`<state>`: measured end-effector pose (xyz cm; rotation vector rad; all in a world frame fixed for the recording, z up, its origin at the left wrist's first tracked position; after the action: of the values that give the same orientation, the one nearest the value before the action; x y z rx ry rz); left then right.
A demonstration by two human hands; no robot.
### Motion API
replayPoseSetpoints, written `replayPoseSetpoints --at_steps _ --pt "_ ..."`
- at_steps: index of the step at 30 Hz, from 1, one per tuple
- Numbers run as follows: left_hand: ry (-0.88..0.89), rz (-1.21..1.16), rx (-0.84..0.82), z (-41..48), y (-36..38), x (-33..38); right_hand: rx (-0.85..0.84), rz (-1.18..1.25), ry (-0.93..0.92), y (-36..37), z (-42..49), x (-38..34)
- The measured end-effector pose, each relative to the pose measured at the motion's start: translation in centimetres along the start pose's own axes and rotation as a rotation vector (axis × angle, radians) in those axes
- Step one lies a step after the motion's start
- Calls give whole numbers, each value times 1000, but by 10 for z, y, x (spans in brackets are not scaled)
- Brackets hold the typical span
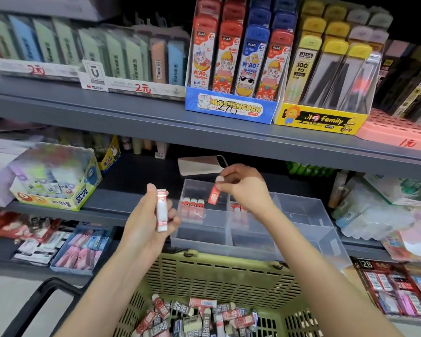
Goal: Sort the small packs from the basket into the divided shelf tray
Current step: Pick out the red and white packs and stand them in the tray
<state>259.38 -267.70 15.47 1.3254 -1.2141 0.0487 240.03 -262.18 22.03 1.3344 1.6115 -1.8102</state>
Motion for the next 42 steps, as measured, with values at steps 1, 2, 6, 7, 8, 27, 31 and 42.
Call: replayPoseSetpoints --at_steps 1,2,6,7,8,27,31,42 --pt "6 3 -8 1 -3 2 -46 -178 44 5 9 2" --pt "10 3 -17 2 -4 3 -102 -334 79 11 17 4" --pt "18 16 -85 2 -6 2 -306 -611 161 35 35 13" --pt "15 18 -96 2 -6 1 -328 -612 173 38 37 15" --pt "10 16 -103 2 -6 0 -334 -622 183 41 40 16" --pt "-86 -27 -281 -4 18 -6 -329 0 -219 52 -16 -29" --pt "-87 105 -369 -8 36 -13 -297 101 -245 56 -45 -31" --pt "-75 372 -308 -3 43 -26 237 360 -16 -76 -48 65"
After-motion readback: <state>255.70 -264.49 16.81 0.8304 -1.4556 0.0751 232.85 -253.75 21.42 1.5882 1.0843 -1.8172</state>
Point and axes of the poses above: each hand's wrist, its own z-axis towards the middle knuckle, its own y-axis out of the palm, x = y × z, the point moved 7 cm from there along z, towards the middle knuckle, and after that the axes turned 14 degrees about -x, right-handed, at the moved point
